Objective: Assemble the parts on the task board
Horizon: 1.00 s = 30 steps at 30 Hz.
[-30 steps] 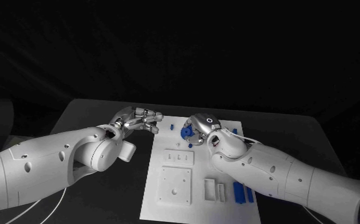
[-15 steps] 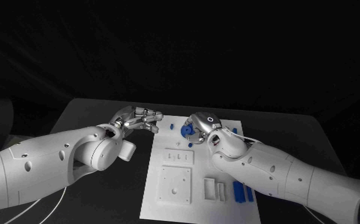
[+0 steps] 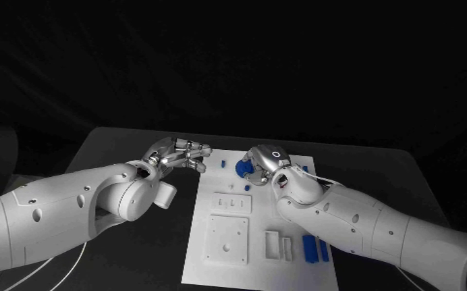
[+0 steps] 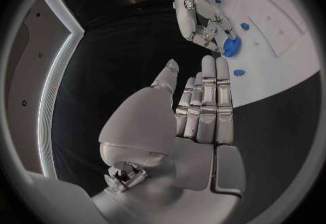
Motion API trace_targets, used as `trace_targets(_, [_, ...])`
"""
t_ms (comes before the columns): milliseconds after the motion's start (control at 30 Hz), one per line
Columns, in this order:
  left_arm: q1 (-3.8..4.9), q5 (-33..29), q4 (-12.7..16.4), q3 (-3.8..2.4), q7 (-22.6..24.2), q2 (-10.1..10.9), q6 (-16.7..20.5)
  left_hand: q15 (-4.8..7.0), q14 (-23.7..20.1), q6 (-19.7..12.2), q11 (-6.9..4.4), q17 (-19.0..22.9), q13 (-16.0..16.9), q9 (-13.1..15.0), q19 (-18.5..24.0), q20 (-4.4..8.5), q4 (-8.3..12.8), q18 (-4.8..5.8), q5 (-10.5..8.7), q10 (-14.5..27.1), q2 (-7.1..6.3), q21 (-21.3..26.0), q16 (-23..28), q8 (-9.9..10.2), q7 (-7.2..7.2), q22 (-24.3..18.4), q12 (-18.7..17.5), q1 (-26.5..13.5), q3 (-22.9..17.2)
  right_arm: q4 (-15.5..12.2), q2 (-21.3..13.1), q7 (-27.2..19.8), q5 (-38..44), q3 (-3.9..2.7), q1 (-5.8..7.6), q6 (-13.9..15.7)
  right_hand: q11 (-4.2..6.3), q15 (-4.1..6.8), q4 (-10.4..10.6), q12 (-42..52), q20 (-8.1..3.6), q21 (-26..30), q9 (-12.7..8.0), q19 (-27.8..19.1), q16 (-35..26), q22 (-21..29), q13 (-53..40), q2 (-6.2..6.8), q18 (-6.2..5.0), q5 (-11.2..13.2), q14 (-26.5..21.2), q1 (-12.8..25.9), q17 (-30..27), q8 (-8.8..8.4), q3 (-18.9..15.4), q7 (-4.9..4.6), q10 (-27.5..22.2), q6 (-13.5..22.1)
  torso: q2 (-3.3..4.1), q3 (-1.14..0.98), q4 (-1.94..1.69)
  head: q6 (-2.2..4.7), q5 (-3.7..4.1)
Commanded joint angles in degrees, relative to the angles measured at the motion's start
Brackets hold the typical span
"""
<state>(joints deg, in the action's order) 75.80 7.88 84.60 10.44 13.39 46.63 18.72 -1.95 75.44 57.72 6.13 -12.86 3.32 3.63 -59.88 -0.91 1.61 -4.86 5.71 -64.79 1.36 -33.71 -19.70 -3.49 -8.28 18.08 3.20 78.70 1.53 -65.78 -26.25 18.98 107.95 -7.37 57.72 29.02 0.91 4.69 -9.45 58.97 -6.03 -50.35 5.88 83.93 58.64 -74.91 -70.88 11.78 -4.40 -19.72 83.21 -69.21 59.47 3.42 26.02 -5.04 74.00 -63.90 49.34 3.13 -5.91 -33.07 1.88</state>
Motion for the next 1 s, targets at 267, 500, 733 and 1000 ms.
trace_targets(267, [0.03,-0.2,0.0,-0.03,0.1,-0.2,-1.0,0.02,-0.4,-0.2,-0.03,0.1,0.1,0.1,0.2,-0.04,0.1,0.06,0.18,0.3,0.27,-0.2,-0.1,-0.2,-0.01,-0.1,0.2,-0.4,-0.1,0.3,0.0,-0.9,-1.7,0.04,-0.08,-0.4,-0.36,-0.17,2.2,-1.0,0.29,1.0,-1.8,3.5,-0.6,-6.2,1.0,0.54,0.03,2.5,0.0,0.6,-0.2,0.18,-2.5,-0.58,-0.8,2.8,-0.05,0.02,0.01,-0.08,0.08])
trace_targets(500, [0.03,-0.2,-0.1,-0.03,0.1,-0.2,-1.0,-0.01,-0.4,-0.3,0.01,0.1,0.1,0.1,0.3,-0.06,0.1,0.06,0.21,0.5,0.23,-0.2,0.0,-0.2,-0.03,-0.1,0.2,-0.4,0.0,0.6,0.0,-1.2,-3.5,0.04,-0.07,-1.2,-0.53,-0.32,7.3,-1.0,0.47,1.2,-1.7,3.5,-0.7,-6.2,1.2,-0.13,-0.17,7.9,0.0,3.6,-0.1,0.22,-6.3,-0.46,-0.9,3.3,-0.03,0.02,0.02,-0.06,0.11])
trace_targets(733, [0.03,-0.2,-0.1,-0.03,0.0,-0.3,-1.0,-0.01,-0.4,-0.3,0.01,0.1,0.1,0.1,0.3,-0.06,0.1,0.06,0.21,0.5,0.23,-0.2,0.0,-0.2,-0.03,-0.1,0.2,-0.4,0.0,1.2,0.2,-1.1,-4.0,0.05,-0.07,-2.1,-0.62,-0.37,11.1,-1.0,0.54,1.1,-1.7,3.5,-0.6,-6.3,1.5,0.36,-0.26,10.3,0.0,5.9,0.0,0.22,-6.9,-0.40,-1.0,3.4,-0.01,0.02,-0.05,-0.16,0.17])
trace_targets(1000, [0.02,-0.2,-0.2,-0.03,-0.1,-0.3,-0.9,-0.01,-0.4,-0.3,0.01,0.1,0.1,0.1,0.3,-0.06,0.1,0.06,0.21,0.5,0.23,-0.2,0.0,-0.2,-0.03,-0.1,0.2,-0.4,0.0,1.2,-0.1,-1.1,-4.5,0.05,-0.07,-2.5,-0.59,-0.36,11.5,-0.8,0.54,1.0,-1.6,3.6,-0.4,-6.3,1.4,0.45,-0.29,9.6,0.0,5.8,0.2,0.23,-6.9,-0.37,-0.9,3.3,-0.04,0.03,0.01,-0.15,0.17])
